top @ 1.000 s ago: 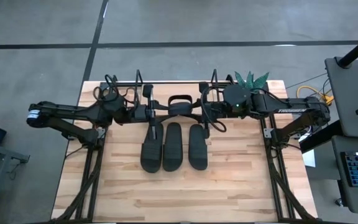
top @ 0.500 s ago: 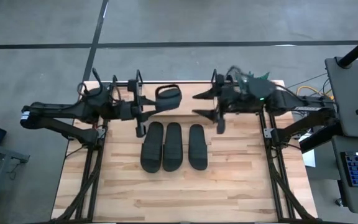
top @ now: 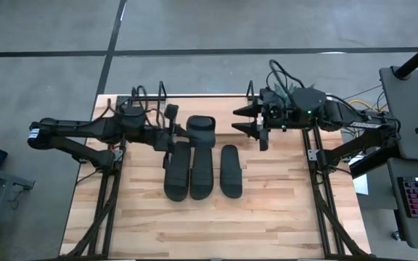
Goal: Pick and place slides into the shelf
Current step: Put the black slide on the shelf
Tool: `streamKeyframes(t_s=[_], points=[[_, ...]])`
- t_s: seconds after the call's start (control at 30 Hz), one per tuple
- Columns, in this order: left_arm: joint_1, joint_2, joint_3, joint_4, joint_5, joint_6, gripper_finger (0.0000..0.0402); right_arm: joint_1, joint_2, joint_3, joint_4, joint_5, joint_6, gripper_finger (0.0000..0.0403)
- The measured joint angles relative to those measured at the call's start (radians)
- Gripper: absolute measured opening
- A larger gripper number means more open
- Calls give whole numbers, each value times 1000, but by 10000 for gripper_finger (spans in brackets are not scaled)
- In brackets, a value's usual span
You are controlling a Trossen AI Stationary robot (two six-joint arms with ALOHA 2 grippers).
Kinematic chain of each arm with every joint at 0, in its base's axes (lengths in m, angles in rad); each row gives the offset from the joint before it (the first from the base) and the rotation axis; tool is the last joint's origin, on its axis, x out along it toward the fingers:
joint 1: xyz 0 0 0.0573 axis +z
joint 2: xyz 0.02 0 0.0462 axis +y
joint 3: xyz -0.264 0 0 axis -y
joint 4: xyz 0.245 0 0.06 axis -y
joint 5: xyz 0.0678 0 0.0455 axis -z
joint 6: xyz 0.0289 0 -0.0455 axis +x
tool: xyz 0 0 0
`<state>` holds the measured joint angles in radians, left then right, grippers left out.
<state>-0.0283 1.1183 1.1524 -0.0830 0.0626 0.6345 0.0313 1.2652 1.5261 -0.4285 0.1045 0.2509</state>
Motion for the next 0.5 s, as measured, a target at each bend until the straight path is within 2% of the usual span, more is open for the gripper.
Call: streamKeyframes(t_s=[0.23,0.5], points=[[-3,109,175,-175,7,83,42,-26,-1,0,-41,1,8,219],[-20,207,316,-291,12,193,42,-34,-1,0,-104,2,-209,219]])
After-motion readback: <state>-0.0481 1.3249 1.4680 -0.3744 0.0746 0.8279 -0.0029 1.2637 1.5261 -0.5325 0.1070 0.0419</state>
